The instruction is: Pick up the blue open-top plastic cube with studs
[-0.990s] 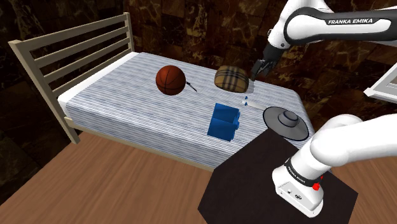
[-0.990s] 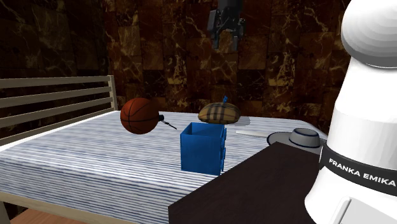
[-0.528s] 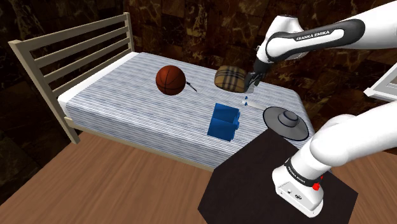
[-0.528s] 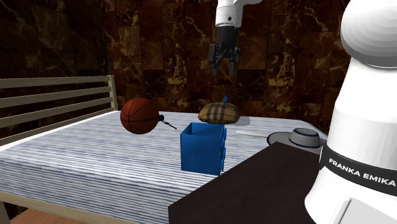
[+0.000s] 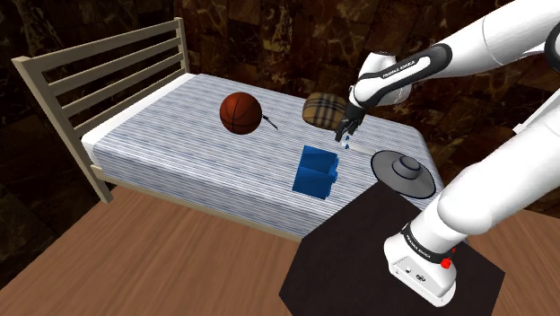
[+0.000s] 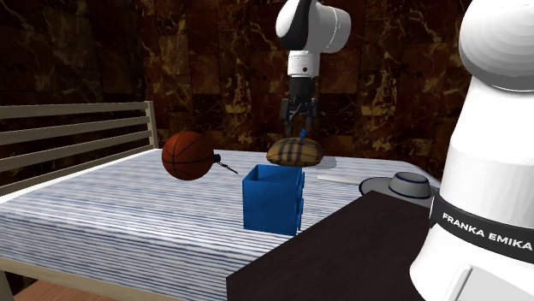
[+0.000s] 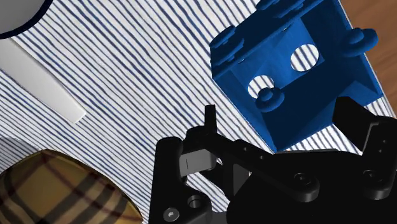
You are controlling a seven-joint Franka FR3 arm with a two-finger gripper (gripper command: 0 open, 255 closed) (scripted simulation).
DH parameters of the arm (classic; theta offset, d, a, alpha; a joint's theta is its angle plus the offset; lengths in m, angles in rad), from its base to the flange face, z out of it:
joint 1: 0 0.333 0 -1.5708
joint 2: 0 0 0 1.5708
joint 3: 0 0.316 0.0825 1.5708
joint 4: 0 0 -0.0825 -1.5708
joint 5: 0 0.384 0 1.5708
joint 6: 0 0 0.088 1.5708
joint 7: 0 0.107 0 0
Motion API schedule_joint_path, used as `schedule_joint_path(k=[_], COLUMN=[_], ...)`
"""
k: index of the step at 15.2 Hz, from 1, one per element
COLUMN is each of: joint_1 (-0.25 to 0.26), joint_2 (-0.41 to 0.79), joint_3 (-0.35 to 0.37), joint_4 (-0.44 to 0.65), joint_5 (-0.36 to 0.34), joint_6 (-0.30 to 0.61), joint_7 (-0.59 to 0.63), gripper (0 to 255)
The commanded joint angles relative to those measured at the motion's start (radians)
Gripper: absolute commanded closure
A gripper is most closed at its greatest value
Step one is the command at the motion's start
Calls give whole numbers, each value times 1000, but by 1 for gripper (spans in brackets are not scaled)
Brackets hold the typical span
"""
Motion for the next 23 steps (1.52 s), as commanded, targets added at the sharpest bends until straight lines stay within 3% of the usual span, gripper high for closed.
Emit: schedule_joint_path(k=[1, 7, 17, 18, 23], joint_1=[2, -20, -49, -49, -49], joint_2=[85, 345, 455, 454, 455], joint_3=[-16, -13, 28, 28, 28], joint_4=[18, 111, 122, 121, 121], joint_5=[29, 162, 230, 229, 230], joint_6=[57, 184, 279, 278, 279], joint_7=[-46, -201, -252, -252, -252], gripper=[0, 0, 0, 255, 255])
